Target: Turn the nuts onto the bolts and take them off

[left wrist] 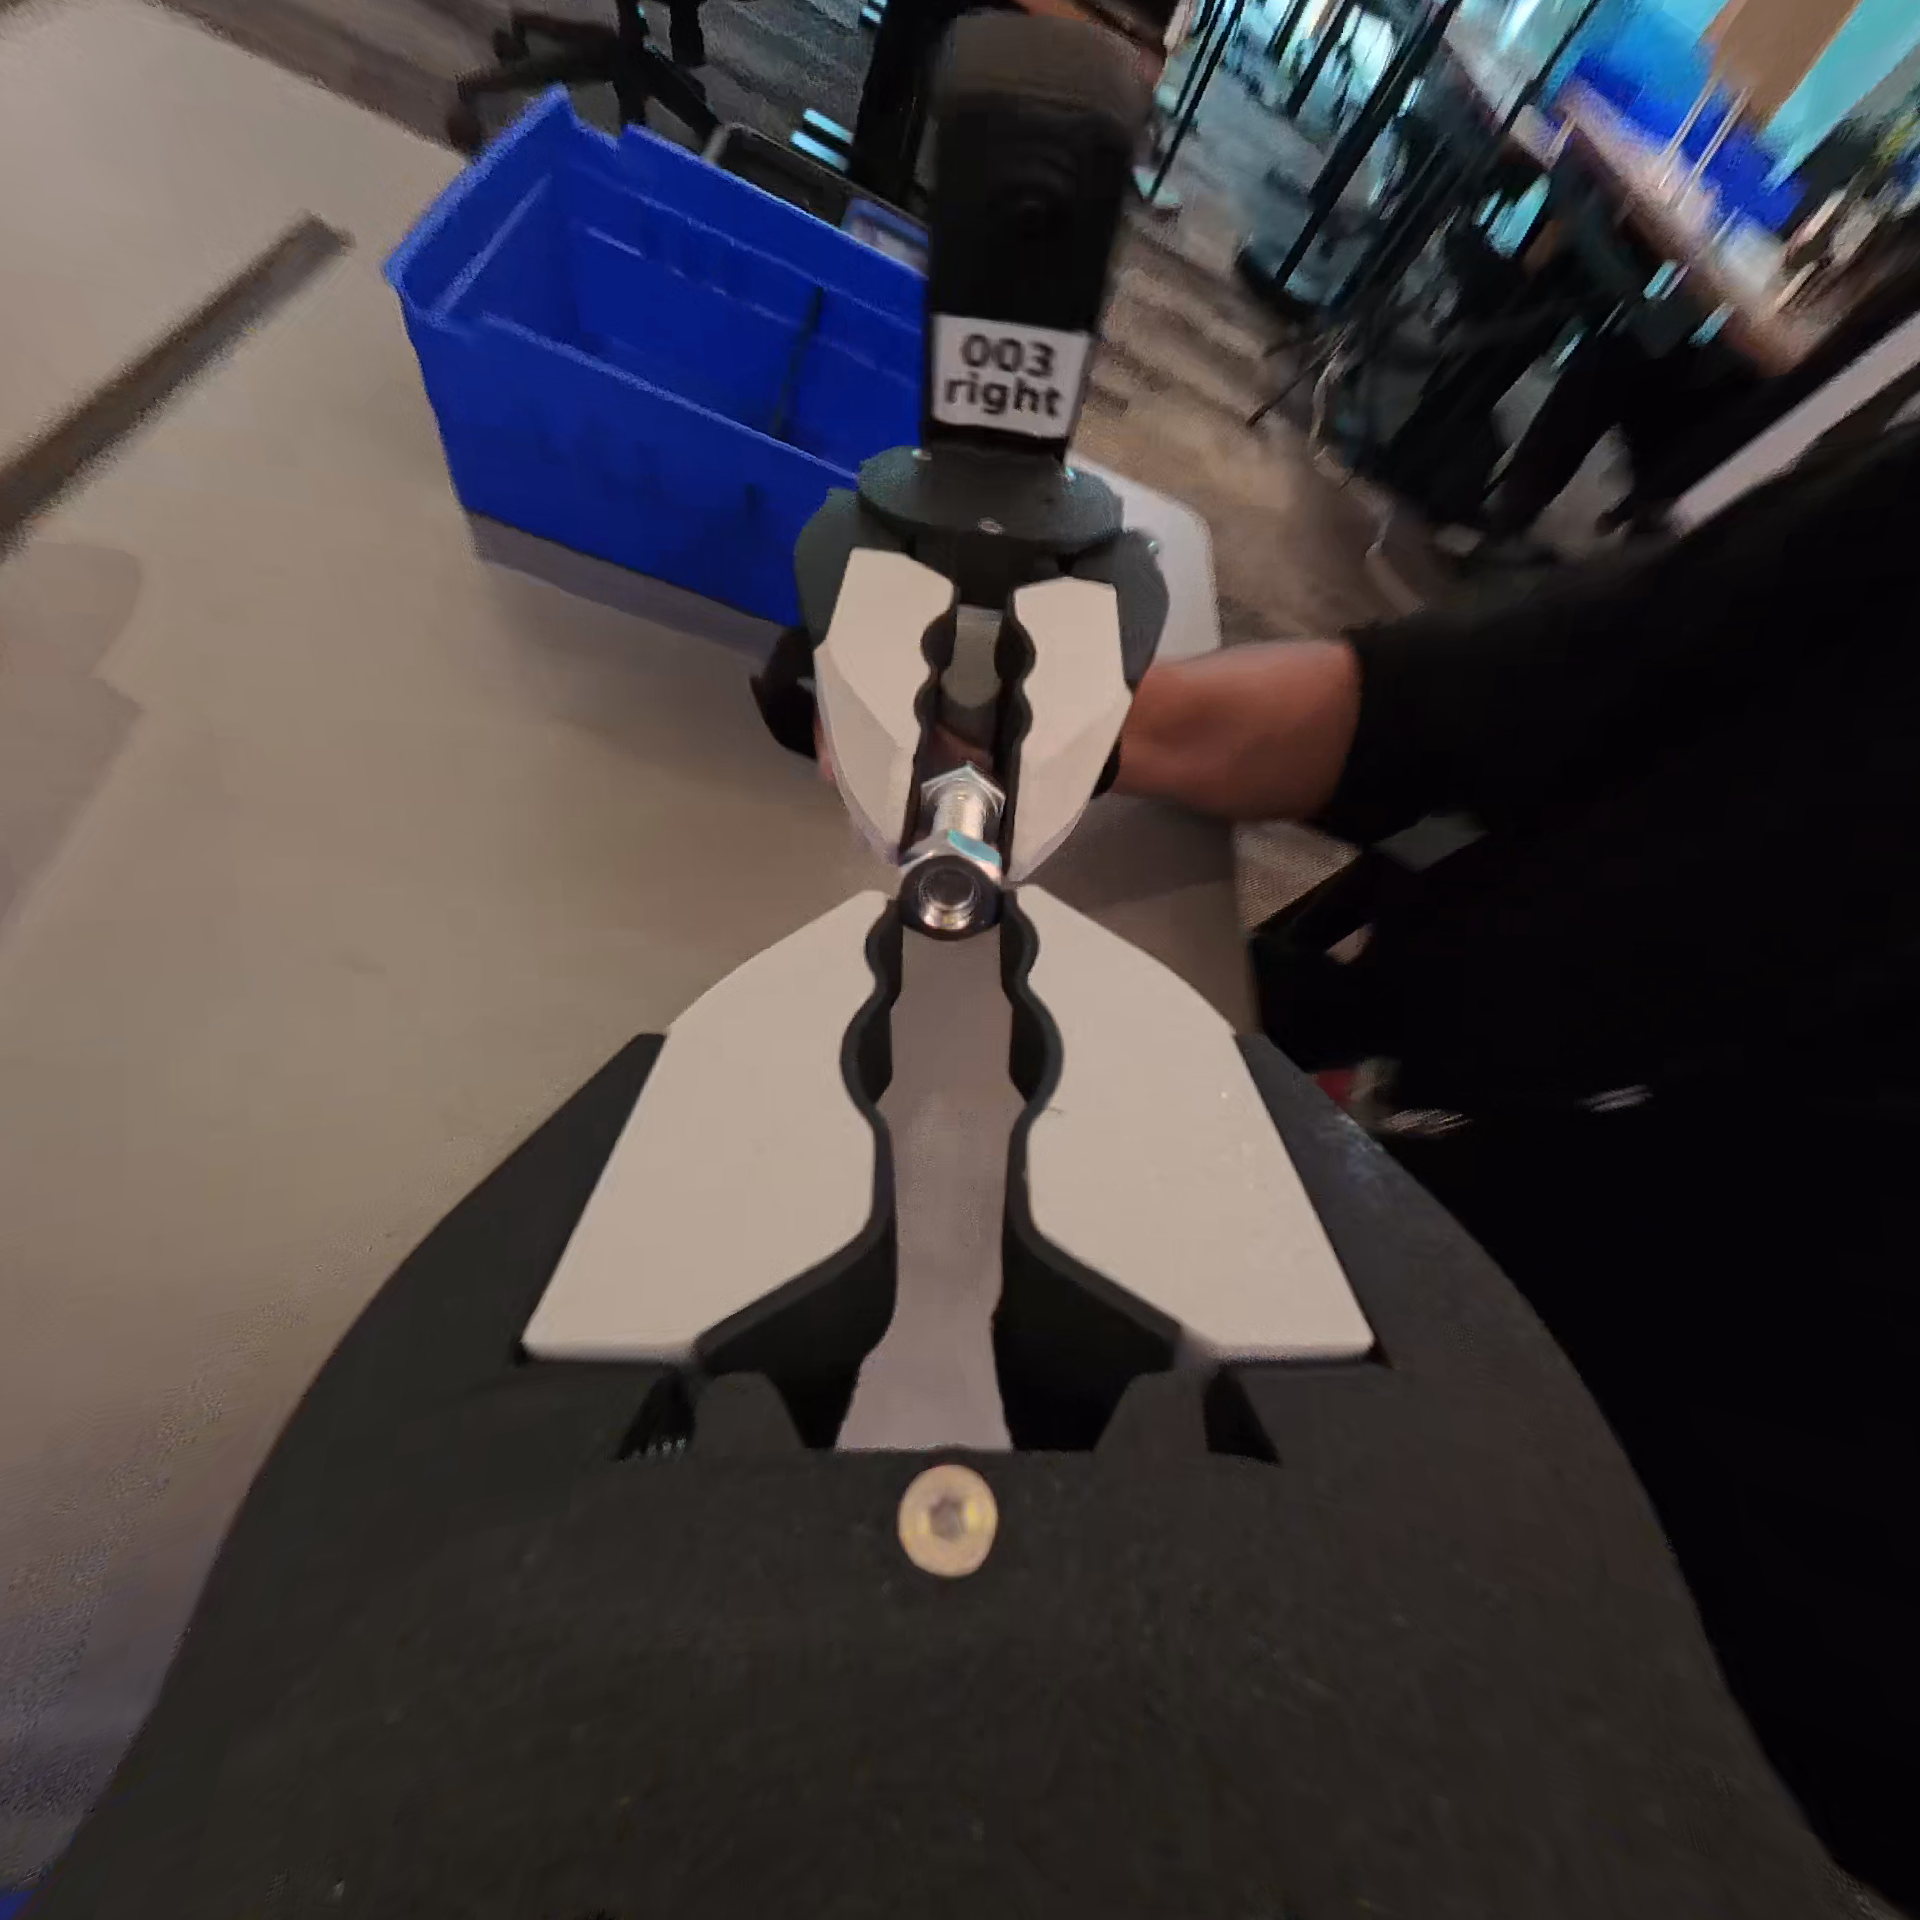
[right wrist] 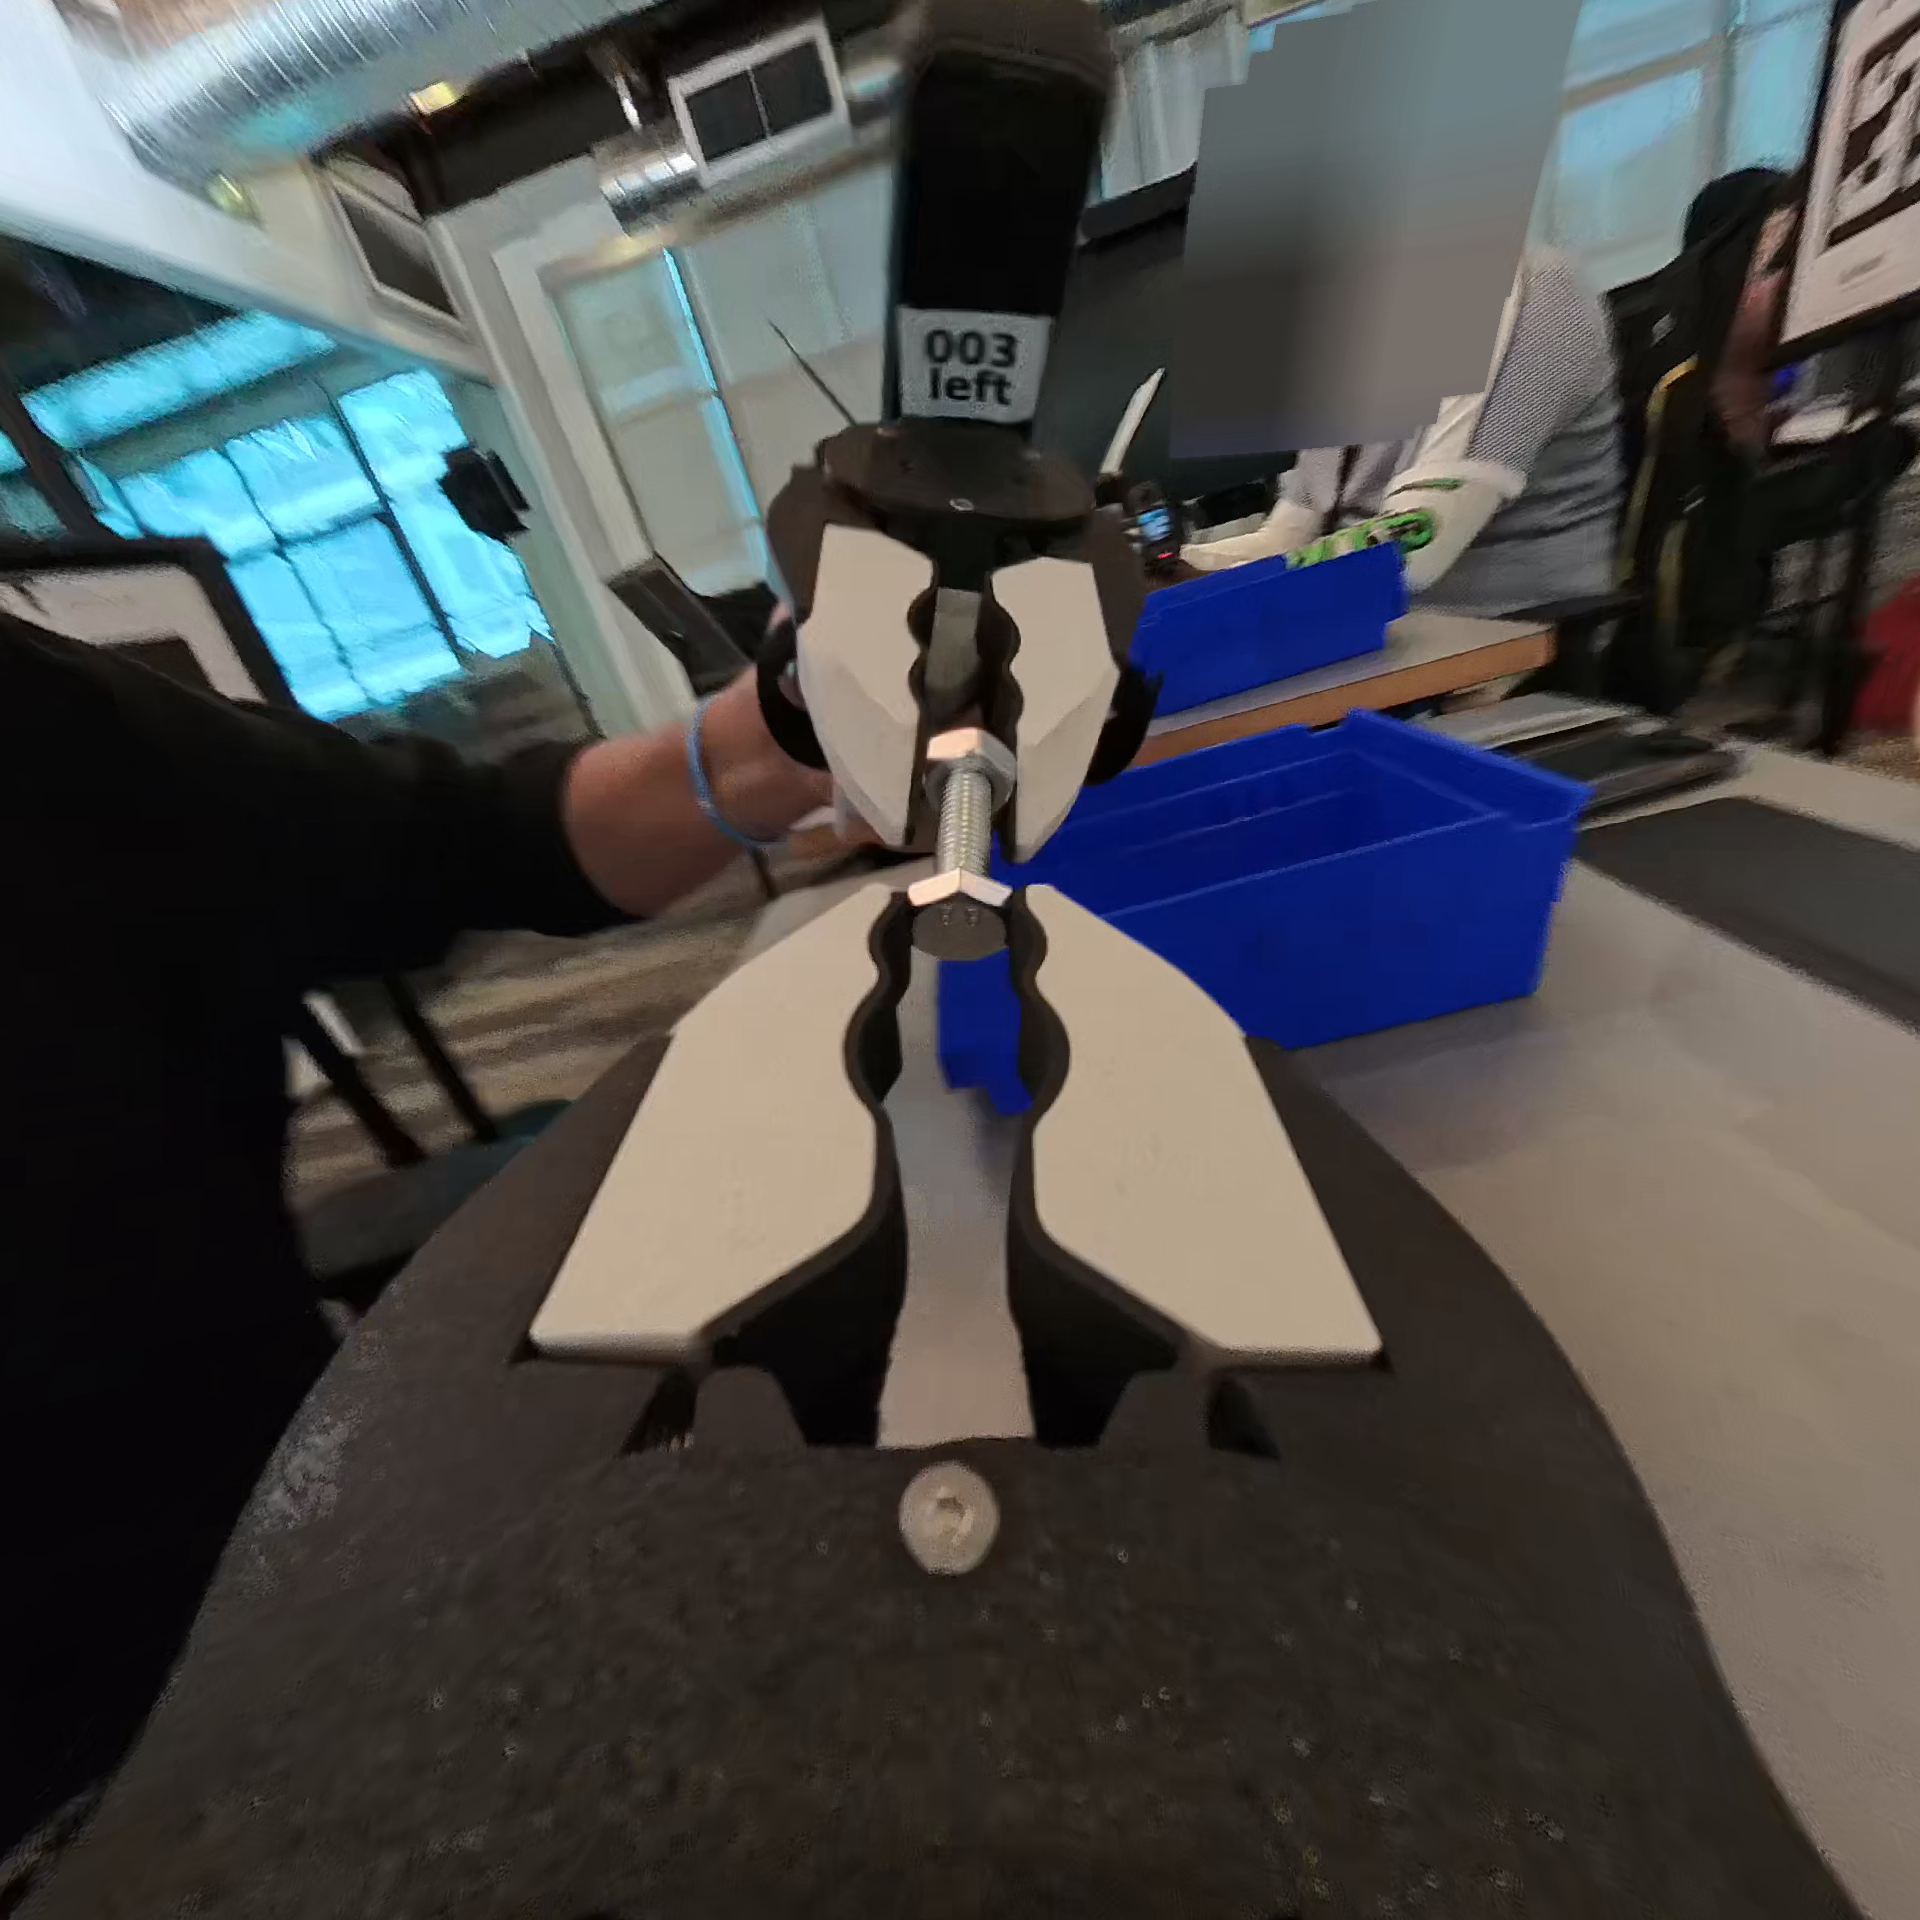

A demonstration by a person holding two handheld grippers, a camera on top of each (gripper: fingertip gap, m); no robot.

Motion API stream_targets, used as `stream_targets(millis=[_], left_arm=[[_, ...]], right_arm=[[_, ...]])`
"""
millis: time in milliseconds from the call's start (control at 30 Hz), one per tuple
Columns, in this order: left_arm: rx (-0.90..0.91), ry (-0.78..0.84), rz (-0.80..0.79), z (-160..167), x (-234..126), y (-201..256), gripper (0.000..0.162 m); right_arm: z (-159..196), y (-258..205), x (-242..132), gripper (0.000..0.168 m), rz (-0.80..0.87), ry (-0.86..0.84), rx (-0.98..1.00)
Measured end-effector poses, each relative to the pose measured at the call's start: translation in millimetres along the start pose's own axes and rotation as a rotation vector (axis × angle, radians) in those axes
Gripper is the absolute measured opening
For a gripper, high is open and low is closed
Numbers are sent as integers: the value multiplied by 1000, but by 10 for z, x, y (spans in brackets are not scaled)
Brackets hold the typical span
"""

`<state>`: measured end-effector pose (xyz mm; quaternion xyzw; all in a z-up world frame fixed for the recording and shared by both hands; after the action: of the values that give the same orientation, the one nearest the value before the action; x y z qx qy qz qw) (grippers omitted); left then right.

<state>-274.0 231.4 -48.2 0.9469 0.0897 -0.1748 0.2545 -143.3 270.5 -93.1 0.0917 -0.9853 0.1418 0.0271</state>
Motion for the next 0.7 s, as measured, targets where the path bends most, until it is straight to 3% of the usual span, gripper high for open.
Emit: stream_targets(millis=[200, 300, 400, 467, 567, 700], left_arm=[[-663, 194, 210, 131, 38, -225, 17], [-722, 217, 248, 207, 41, -326, 19], [-575, 194, 215, 155, 31, -299, 24], [-424, 158, 135, 110, -11, -292, 52], [-178, 46, -20, 102, -74, -286, 57], [128, -59, -146, 57, -58, -194, 49]], right_arm=[[47, -50, -12, 18, 336, -82, -569], [105, -15, 13, 18, 367, -97, -573], [82, 39, -10, 18, 289, -54, -400], [57, 75, -28, 18, 234, -41, -284], [43, 115, -33, 18, 125, -17, -83], [80, 170, -7, 18, 6, -10, 134]])
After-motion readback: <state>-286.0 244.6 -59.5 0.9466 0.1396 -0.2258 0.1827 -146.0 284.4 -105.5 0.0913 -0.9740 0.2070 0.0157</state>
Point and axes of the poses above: each gripper's, where its closed fingertips meet, x out along the fingers, z out of its underside, y = z × x across the jaws, the point moved 7 cm from there along -x, back along the fingers, and after that the axes turned 9 degrees about z, right-handed, at the moved point
